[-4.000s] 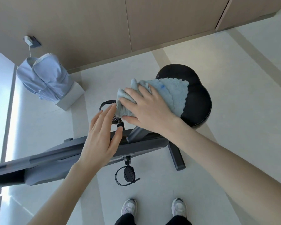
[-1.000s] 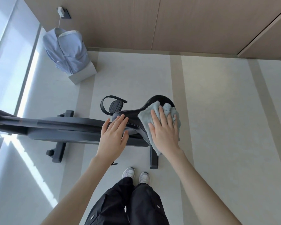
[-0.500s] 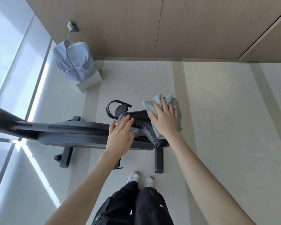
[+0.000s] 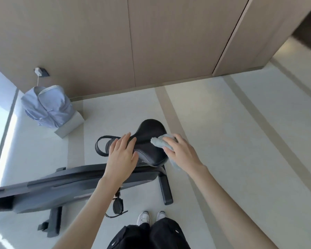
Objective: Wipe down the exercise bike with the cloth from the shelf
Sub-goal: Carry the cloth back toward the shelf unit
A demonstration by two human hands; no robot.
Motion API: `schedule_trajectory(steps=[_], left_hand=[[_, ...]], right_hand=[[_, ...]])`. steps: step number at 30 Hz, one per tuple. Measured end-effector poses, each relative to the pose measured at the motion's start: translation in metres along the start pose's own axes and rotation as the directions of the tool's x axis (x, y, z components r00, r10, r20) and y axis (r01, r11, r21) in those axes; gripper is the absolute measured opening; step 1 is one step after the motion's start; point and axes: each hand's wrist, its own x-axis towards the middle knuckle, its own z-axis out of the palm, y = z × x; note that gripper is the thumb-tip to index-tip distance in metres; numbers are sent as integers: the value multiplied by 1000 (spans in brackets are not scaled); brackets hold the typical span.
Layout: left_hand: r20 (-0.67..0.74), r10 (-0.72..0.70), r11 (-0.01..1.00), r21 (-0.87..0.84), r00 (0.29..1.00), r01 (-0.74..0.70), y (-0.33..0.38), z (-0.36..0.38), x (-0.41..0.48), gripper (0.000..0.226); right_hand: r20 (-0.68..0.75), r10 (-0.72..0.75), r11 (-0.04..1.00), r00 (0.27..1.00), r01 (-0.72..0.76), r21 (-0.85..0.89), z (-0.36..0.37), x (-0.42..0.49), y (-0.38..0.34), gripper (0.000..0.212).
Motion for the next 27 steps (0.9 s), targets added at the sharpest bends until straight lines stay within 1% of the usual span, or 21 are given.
schedule_trajectory(steps=[2, 4, 6, 8, 11, 14, 17, 19, 22, 27], left_hand=[[-20, 87, 996, -22, 996, -87, 23, -9, 16, 42], [-46, 202, 978, -41, 978, -204, 52, -15, 35, 41], [-73, 334, 938, -69, 940, -339, 89, -20, 52, 41], [-98, 468, 873, -104, 878, -477, 132, -23, 64, 40], [-128, 619, 758, -159, 775, -632, 202, -24, 70, 39], [-158, 733, 634, -196, 662, -748, 268, -26, 64, 39], [-189, 817, 506, -217, 544, -835, 327, -25, 51, 39], [-200, 854, 436, -230, 481, -870, 362, -25, 40, 39], [-210, 885, 363, -248, 415, -898, 414, -22, 22, 39], [-220, 908, 284, -300, 356, -911, 488, -14, -2, 39]], right_hand=[[-30, 72, 997, 997, -71, 29, -27, -19, 10, 32], [-73, 157, 988, 985, -156, 21, -55, -43, 21, 30], [-173, 248, 968, 953, -249, 14, -83, -72, 34, 30], [-283, 334, 938, 899, -348, 2, -109, -103, 45, 31], [-409, 460, 870, 788, -492, 31, -145, -152, 61, 33], [-525, 558, 781, 642, -621, 71, -175, -203, 74, 33], [-587, 637, 676, 499, -728, 116, -199, -253, 86, 32], [-622, 668, 615, 409, -774, 151, -212, -284, 93, 30], [-663, 690, 529, 290, -828, 188, -230, -329, 104, 31], [-707, 684, 452, 180, -865, 216, -255, -391, 126, 31]])
